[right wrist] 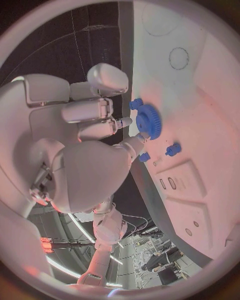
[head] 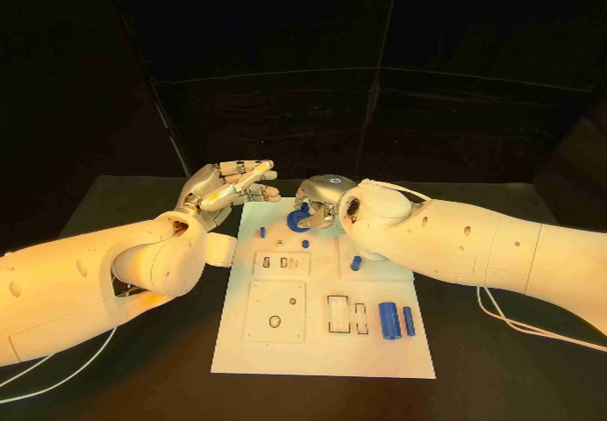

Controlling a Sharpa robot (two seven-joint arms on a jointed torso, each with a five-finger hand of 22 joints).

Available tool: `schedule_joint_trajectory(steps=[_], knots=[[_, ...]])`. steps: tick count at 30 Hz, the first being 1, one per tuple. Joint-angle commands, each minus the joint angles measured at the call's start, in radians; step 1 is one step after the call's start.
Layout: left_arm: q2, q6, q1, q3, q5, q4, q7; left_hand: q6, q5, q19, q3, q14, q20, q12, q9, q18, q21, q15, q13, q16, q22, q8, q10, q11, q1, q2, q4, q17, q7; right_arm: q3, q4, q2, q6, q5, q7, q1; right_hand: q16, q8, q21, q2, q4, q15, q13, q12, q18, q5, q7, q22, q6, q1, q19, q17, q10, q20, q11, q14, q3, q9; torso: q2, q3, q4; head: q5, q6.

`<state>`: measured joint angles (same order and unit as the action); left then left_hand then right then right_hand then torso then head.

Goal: Assemble the parts on the task board

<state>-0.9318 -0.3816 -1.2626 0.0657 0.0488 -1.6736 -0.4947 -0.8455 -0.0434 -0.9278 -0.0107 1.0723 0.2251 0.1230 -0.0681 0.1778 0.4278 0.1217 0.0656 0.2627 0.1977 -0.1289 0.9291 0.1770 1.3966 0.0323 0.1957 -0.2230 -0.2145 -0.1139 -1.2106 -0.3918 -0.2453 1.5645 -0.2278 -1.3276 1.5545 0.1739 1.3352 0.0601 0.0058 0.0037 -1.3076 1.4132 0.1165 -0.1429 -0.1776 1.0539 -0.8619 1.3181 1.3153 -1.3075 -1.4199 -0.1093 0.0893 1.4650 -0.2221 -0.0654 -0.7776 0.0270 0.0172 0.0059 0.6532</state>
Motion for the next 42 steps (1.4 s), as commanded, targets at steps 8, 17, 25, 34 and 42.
schedule_joint_trajectory(steps=[8,17,25,34,42], knots=[[0.002,0.015,-0.002,-0.001,-0.002,0.001,0.002,-0.002,-0.005,-0.003,-0.001,0.003,0.0,-0.007,0.001,0.003,0.006,0.001,-0.001,-0.005,-0.001,0.004,0.002,0.004,0.01,0.003,-0.006,-0.001,-0.016,0.001,-0.004,-0.001,-0.009,0.003,-0.001,-0.002,0.001,-0.037,0.005,0.006,0.013,0.017,-0.06,-0.008,-0.02,0.003,-0.009,-0.001,0.038,-0.028,-0.002,-0.216,0.009,-0.015,0.009,0.095,0.024,0.0,-0.001,-0.0004,-0.0008,0.0,0.003],[0.002,0.016,-0.002,-0.001,-0.002,0.002,0.003,-0.003,-0.005,-0.003,-0.001,0.003,0.0,-0.01,0.001,0.003,0.006,0.0,-0.001,-0.007,-0.002,0.007,0.003,0.004,0.011,0.004,-0.009,-0.004,-0.015,0.0,-0.012,-0.02,-0.033,-0.009,-0.002,-0.001,0.001,-0.056,0.005,0.005,0.042,0.023,-0.056,-0.012,-0.019,0.0,-0.015,-0.002,0.05,-0.055,-0.003,-0.215,0.014,-0.021,0.015,0.095,0.054,-0.002,0.0,-0.0005,-0.0003,0.0,-0.002],[-0.003,0.021,-0.002,-0.001,-0.002,0.009,0.003,-0.003,-0.005,-0.003,-0.001,0.003,0.0,-0.01,0.001,0.003,0.006,0.0,-0.001,-0.007,-0.002,0.007,0.003,0.004,0.011,0.004,-0.009,-0.004,-0.015,0.0,-0.1,-0.16,-0.175,-0.19,0.113,0.0,-0.004,-0.051,0.002,-0.008,0.052,0.021,-0.053,-0.016,-0.018,-0.015,-0.011,-0.009,0.029,-0.047,-0.008,-0.201,0.018,-0.021,0.012,0.091,0.062,-0.006,0.006,-0.001,-0.0119,-0.002,-0.015],[-0.004,0.043,-0.002,-0.001,-0.002,0.023,0.007,-0.011,-0.005,-0.003,-0.002,0.004,0.0,-0.008,0.0,0.003,0.006,0.0,0.001,-0.01,-0.003,0.006,0.014,0.002,0.009,0.006,-0.01,-0.008,-0.013,0.0,-0.161,-0.334,-0.184,-0.507,0.319,-0.001,-0.016,-0.061,-0.027,-0.011,0.02,0.019,-0.031,-0.039,-0.008,-0.053,-0.012,-0.062,0.034,0.01,-0.041,-0.172,0.042,-0.019,0.011,0.084,0.054,-0.004,0.014,-0.0034,-0.0275,-0.011,-0.026],[0.003,0.05,-0.002,0.0,-0.002,0.04,0.009,-0.015,-0.005,-0.001,-0.002,0.003,0.0,-0.008,-0.001,0.003,0.005,0.0,0.001,-0.012,-0.003,0.006,0.018,0.001,0.01,0.007,-0.012,-0.009,-0.013,-0.001,-0.175,-0.438,-0.185,-0.572,0.396,0.0,-0.02,-0.065,-0.035,-0.003,0.014,0.02,-0.027,-0.043,-0.006,-0.072,-0.013,-0.075,0.037,0.014,-0.048,-0.161,0.046,-0.02,0.012,0.082,0.063,-0.003,0.016,-0.0102,-0.0265,-0.025,-0.031]])
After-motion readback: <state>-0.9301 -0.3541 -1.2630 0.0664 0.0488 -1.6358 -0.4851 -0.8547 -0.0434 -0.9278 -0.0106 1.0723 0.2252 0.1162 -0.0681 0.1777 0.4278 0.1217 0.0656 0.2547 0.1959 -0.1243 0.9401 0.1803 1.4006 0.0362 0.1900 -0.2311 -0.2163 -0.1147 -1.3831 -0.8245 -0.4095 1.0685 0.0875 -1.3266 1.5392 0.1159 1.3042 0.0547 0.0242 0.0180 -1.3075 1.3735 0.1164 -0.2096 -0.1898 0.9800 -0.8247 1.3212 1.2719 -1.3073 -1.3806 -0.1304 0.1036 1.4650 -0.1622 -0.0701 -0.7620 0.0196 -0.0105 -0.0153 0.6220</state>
